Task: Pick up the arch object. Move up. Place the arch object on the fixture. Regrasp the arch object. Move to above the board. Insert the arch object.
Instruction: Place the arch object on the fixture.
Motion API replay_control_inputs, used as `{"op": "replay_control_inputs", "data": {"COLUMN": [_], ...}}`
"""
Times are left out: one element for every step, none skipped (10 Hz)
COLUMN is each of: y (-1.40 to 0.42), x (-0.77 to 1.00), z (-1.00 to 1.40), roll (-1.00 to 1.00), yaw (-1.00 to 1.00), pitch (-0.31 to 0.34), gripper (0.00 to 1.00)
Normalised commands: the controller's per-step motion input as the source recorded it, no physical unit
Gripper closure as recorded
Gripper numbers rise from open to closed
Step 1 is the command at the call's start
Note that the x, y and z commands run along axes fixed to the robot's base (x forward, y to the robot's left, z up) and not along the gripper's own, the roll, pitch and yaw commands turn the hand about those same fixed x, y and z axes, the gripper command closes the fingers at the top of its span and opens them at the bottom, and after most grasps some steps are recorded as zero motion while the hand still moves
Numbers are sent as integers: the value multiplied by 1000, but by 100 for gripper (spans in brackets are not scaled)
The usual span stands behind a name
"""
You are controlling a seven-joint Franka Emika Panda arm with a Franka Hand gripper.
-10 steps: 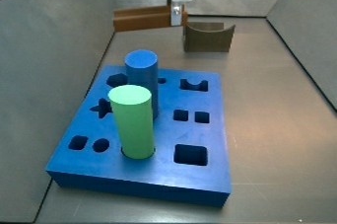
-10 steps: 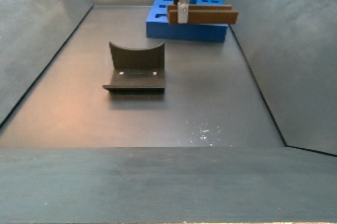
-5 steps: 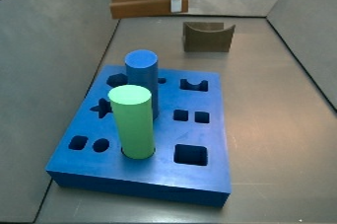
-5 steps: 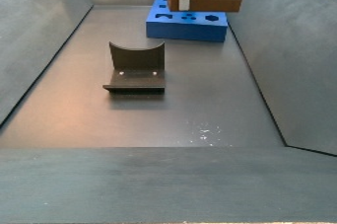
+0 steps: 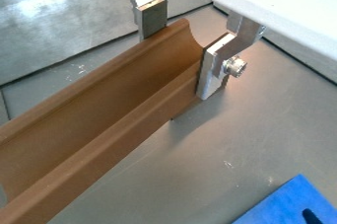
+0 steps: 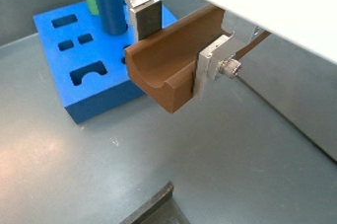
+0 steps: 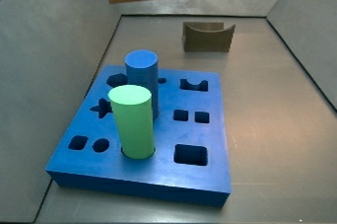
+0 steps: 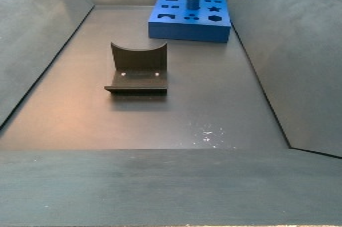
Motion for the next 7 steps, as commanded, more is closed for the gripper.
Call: {"op": "replay_control_inputs", "data": {"y": [417,414,314,233,162,115,59], "x": [1000,1000,1000,1000,1000,937,800], "z": [-88,-103,-131,-97,-75,-66,-53], "roll": [-16,-16,-14,-9,-4,0,6], "yaw": [1000,1000,1000,1000,1000,1000,1000], "pitch": [-16,-16,-12,-13,-11,-9,-4], "gripper": [100,100,100,100,100,100,100]}}
